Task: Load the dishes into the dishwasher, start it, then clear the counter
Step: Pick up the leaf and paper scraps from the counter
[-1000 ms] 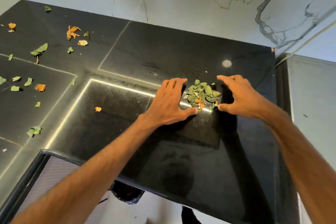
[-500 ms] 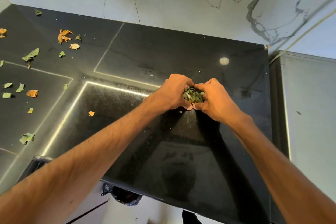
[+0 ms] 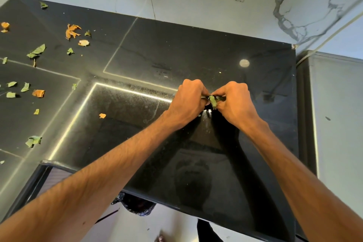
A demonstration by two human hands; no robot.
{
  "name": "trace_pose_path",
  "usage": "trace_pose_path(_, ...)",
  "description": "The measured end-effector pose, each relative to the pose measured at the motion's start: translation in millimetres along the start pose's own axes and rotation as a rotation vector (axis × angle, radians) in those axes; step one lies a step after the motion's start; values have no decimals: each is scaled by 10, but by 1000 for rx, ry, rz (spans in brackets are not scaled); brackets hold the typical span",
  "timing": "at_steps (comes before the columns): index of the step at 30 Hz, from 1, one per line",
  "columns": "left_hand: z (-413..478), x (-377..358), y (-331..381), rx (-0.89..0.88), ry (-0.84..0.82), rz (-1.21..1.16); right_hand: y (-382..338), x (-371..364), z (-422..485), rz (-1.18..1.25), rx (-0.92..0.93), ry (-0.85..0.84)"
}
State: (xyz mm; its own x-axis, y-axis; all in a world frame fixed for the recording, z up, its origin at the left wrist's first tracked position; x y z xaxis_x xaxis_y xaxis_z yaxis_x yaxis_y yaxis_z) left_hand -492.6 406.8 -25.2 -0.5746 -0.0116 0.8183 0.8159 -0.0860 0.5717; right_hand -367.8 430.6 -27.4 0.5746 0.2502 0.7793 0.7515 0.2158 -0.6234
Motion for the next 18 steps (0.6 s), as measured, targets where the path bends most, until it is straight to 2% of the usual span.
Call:
trace_pose_path(11, -13, 105, -263, 117, 20, -162, 184, 108, 68, 312, -111, -74)
trace_pose_path(18, -123, 188, -449, 158, 19, -246, 353, 252, 20, 441, -156, -27)
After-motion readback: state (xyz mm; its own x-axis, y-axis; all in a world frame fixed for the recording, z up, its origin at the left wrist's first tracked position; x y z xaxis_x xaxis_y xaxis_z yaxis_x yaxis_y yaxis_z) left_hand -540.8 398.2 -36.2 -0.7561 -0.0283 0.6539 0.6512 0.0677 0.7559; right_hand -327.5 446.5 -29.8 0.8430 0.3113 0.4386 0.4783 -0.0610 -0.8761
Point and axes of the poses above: each hand's wrist, its own z-axis towards the middle knuckle, its own x-axis out of the back of the hand, y = z × x, the point moved 7 cm from there along z, towards the middle knuckle, and after that the axes turned 4 degrees about z, right-handed, at the moved point
